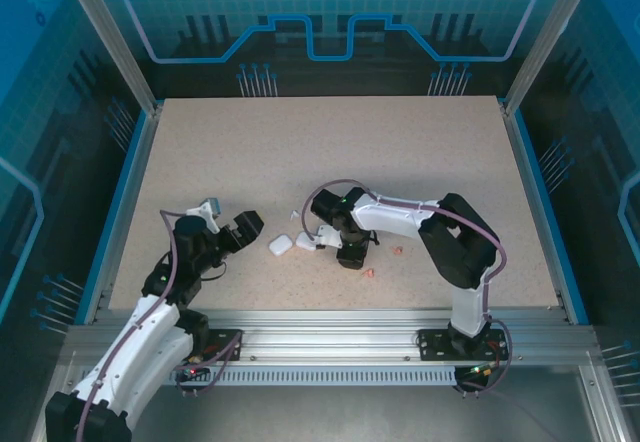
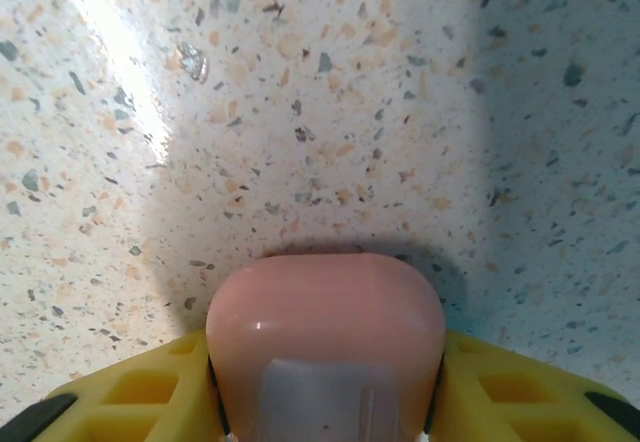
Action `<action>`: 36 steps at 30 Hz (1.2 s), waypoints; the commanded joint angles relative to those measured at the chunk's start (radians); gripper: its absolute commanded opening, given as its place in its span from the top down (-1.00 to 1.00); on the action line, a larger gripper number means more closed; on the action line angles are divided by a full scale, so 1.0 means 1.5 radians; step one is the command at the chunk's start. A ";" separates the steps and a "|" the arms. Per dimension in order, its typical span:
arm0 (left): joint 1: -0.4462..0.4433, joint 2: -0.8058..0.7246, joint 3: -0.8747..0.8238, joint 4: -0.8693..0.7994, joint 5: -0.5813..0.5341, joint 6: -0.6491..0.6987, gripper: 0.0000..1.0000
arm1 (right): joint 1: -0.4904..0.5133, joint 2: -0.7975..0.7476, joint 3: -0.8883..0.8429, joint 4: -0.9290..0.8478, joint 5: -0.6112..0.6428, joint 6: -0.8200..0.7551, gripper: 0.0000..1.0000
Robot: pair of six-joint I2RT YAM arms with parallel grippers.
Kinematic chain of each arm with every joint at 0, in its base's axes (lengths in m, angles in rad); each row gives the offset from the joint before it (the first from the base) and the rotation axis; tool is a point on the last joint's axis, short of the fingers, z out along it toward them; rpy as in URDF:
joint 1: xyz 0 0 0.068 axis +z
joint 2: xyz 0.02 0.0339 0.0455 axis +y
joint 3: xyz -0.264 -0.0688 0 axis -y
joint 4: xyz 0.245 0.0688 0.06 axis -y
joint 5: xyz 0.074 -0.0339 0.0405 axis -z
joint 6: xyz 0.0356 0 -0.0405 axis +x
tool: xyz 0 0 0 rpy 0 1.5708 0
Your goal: Insert wireless bluetooth earbuds into charging case
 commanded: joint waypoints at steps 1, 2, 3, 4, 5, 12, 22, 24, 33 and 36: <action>-0.003 0.016 0.035 -0.004 0.056 0.021 -0.97 | -0.009 -0.049 -0.021 0.032 0.009 -0.012 0.27; -0.003 0.026 0.040 0.001 0.075 0.020 -0.97 | -0.009 -0.065 -0.027 0.041 0.010 -0.014 0.27; -0.003 0.035 0.044 0.010 0.095 0.019 -0.96 | -0.010 -0.084 -0.033 0.049 0.010 -0.016 0.27; -0.003 0.045 0.047 0.017 0.115 0.018 -0.96 | -0.011 -0.101 -0.037 0.055 0.008 -0.017 0.27; -0.003 0.056 0.051 0.026 0.137 0.015 -0.95 | -0.013 -0.121 -0.043 0.063 0.005 -0.018 0.27; -0.016 0.132 0.048 0.171 0.293 -0.035 -0.77 | -0.024 -0.278 -0.100 0.141 -0.057 -0.038 0.27; -0.131 0.272 0.091 0.329 0.350 -0.058 -0.65 | -0.036 -0.392 -0.132 0.185 -0.128 -0.042 0.27; -0.152 0.295 0.100 0.353 0.348 -0.061 -0.64 | -0.038 -0.394 -0.130 0.179 -0.133 -0.040 0.27; -0.239 0.395 0.153 0.387 0.331 -0.044 -0.49 | -0.044 -0.401 -0.130 0.184 -0.147 -0.033 0.27; -0.261 0.419 0.163 0.397 0.321 -0.038 -0.41 | -0.046 -0.399 -0.131 0.183 -0.149 -0.033 0.27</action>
